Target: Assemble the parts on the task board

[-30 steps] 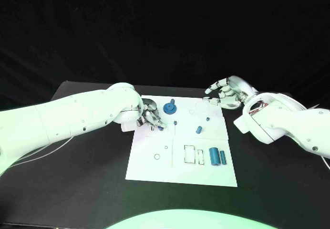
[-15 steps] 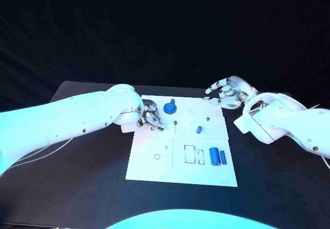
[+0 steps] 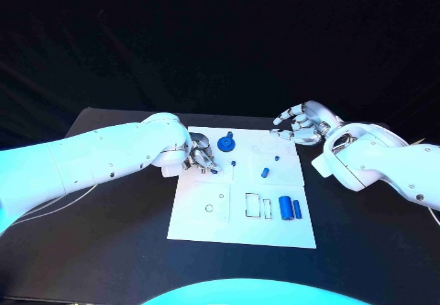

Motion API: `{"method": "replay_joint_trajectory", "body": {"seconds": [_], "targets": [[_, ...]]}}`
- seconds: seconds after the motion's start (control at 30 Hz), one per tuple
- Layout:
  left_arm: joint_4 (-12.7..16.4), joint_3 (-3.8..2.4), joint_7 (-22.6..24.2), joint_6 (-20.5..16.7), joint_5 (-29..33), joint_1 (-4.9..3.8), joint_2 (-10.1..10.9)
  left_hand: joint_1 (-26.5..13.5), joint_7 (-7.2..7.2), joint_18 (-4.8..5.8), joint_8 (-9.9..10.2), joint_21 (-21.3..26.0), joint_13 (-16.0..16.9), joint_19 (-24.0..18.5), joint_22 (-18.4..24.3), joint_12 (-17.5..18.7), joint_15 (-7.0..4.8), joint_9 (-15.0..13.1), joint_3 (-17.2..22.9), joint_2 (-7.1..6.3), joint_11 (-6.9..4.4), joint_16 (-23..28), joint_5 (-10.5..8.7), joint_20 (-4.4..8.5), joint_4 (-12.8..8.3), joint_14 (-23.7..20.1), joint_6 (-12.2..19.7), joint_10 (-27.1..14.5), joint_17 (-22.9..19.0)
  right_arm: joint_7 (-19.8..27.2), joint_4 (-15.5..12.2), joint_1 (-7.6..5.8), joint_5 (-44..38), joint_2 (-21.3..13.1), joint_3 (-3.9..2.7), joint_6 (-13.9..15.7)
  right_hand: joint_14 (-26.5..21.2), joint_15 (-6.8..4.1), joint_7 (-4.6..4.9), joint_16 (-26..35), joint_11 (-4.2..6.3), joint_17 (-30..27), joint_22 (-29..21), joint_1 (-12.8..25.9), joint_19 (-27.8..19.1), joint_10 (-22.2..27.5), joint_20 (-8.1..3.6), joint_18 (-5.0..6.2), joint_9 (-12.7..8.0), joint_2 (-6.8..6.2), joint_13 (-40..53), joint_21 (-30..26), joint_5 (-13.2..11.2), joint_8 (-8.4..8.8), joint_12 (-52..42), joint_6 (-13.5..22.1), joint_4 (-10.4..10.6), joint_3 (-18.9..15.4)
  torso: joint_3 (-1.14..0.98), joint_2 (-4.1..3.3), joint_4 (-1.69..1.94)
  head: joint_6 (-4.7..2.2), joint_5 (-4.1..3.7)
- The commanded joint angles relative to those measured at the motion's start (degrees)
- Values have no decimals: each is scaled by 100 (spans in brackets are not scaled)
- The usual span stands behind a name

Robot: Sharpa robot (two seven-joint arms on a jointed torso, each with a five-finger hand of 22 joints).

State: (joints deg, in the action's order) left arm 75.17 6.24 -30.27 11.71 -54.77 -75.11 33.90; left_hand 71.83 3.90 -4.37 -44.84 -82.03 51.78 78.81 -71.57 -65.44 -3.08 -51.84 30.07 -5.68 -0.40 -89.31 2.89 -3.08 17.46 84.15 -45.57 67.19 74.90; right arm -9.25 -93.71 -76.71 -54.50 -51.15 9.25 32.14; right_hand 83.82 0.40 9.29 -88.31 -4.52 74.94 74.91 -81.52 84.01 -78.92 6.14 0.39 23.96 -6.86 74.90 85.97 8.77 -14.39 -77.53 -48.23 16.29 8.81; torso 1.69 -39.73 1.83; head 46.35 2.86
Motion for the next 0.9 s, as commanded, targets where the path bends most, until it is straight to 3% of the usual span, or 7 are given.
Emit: {"method": "replay_joint_trajectory", "body": {"seconds": [0.03, 0.17, 0.57, 0.9], "targets": [[0, 1, 13, -2, -33, 6, -21, 63, -35, 50, -29, -28, 17, 48, -12, -46, -34, -13, 717, 1, 10, -34, 19, 14, -695, 558, -21, 43, 1453, 34, -1, 2, -30, 1, -1, -76, 516, -38, 4, 29, 9, 1106, 1236, 32, 423, -23, -34, 68, 9, 33, 398, -24, 21, -37, -11, 33, -6, 30, 2, 0, 0, 10, -2], [-13, 1, 11, 11, -33, 6, -37, 35, -35, 51, -33, -30, 18, 52, -18, -49, -35, -22, 725, -8, 10, -36, 18, 15, -691, 560, -30, 50, 1456, 36, -2, 2, -30, -1, -1, -75, 516, -38, 4, 29, 9, 1106, 1236, 32, 423, -23, -34, 68, 9, 33, 398, -24, 21, -37, -11, 33, -6, 30, 2, 0, -2, 13, -2], [-63, 8, 13, -11, -53, 21, -98, -557, -36, 51, -12, -23, -11, 59, -17, -34, -35, -114, 422, -265, 13, -38, 13, 20, -449, 562, -139, 51, 1460, 43, -10, 2, -27, -7, -1, -69, 516, -38, 4, 29, 9, 1106, 1236, 32, 423, -23, -34, 68, 9, 33, 398, -24, 21, -37, -11, 33, -6, 30, 2, -3, 1, 28, -23], [-84, 12, 13, -22, -60, 33, -112, -770, -31, 52, 18, -20, 1, 65, -24, -41, -33, -165, 76, -302, 17, -37, 13, 21, -271, 561, -174, 54, 1458, 52, -11, 2, -20, -13, -1, -59, 516, -38, 4, 29, 9, 1106, 1236, 32, 423, -23, -34, 68, 9, 33, 398, -24, 21, -37, -11, 33, -6, 30, 1, -1, -4, 37, -31]]}}
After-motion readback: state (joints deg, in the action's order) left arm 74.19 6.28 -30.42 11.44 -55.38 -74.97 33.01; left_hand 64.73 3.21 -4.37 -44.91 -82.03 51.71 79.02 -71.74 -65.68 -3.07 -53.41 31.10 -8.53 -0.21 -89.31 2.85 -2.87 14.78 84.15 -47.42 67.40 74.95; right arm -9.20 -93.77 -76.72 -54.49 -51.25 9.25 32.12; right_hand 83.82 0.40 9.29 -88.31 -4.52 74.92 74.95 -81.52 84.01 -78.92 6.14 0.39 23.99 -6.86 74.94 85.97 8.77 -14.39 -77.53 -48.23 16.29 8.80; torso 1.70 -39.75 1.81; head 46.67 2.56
